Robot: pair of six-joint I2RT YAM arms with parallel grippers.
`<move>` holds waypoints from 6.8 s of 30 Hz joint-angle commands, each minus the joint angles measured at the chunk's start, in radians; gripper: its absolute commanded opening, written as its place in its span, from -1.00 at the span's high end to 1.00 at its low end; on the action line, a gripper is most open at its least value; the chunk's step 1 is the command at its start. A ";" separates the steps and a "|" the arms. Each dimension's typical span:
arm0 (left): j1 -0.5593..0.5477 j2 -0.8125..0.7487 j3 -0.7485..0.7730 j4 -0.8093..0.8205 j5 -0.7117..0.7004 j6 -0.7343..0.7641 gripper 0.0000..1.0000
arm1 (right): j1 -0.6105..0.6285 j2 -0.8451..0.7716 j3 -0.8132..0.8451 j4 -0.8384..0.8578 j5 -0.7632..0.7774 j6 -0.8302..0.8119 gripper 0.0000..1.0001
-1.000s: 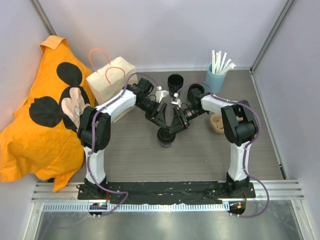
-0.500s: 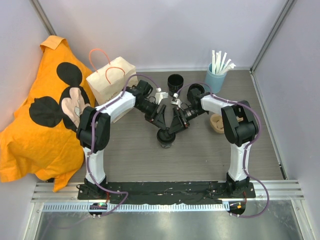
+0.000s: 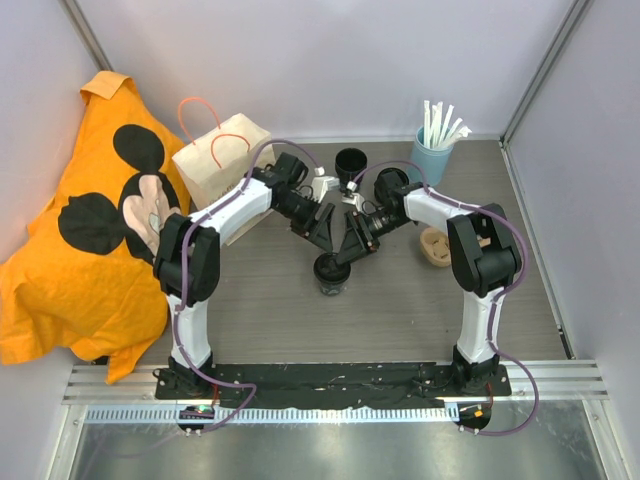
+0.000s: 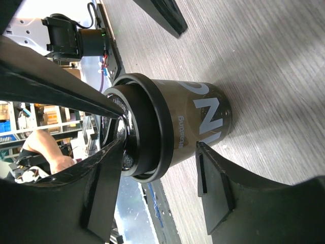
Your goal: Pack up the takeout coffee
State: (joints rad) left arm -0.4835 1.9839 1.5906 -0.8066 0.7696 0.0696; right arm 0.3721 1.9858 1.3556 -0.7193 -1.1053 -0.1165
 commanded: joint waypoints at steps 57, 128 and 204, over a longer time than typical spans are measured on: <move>0.057 -0.278 -0.282 -0.065 0.142 -0.039 -0.75 | 0.008 -0.116 -0.056 -0.023 0.002 -0.063 -0.51; -0.021 -0.114 -0.282 0.034 -0.069 -0.171 -0.68 | 0.021 -0.056 -0.122 0.081 0.041 0.006 0.00; -0.020 -0.008 -0.187 -0.106 -0.270 -0.097 -0.53 | 0.059 -0.050 -0.105 0.139 0.288 0.123 -0.09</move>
State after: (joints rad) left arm -0.5301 1.9419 1.4204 -0.9852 0.7780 -0.1135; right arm 0.4152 1.9236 1.2510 -0.5976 -1.0481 0.0814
